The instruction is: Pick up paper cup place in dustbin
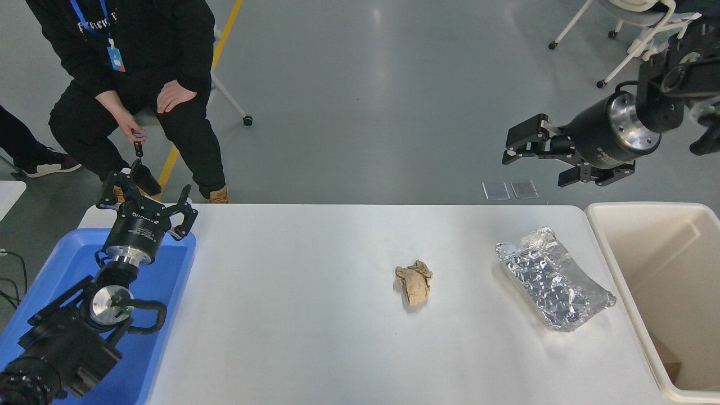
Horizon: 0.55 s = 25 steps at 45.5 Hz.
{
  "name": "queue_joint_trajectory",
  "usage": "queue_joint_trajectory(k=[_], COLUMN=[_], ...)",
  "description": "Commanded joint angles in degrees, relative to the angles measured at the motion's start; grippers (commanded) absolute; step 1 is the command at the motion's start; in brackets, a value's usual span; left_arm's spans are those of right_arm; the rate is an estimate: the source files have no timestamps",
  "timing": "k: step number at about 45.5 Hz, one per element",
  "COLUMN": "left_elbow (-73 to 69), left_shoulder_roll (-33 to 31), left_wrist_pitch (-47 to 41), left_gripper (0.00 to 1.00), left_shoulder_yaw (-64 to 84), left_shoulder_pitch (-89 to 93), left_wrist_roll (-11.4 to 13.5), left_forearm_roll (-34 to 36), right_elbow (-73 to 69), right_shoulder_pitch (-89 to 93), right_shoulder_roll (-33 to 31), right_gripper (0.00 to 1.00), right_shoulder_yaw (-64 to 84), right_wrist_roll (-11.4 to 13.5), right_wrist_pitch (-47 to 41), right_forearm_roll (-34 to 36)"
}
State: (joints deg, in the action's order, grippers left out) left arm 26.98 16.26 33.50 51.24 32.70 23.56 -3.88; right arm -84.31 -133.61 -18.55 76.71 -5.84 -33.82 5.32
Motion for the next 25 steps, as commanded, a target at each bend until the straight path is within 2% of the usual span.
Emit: queue_joint_trajectory(k=[1, 25], left_elbow=[0.0, 0.0], left_shoulder_roll=[0.0, 0.0], left_wrist_pitch=[0.0, 0.0], left_gripper=[0.99, 0.99], left_shoulder_yaw=[0.0, 0.0], left_shoulder_pitch=[0.0, 0.0], left_wrist_roll=[0.0, 0.0], left_forearm_roll=[0.0, 0.0], right_elbow=[-5.2, -5.2], right_shoulder_pitch=[-8.2, -8.9], right_shoulder_roll=[1.6, 1.2], right_gripper=[1.00, 1.00], right_shoulder_yaw=[1.1, 1.2], right_wrist_roll=[1.5, 1.6], right_wrist_pitch=[-7.7, -9.0], right_forearm_roll=[-0.8, -0.8])
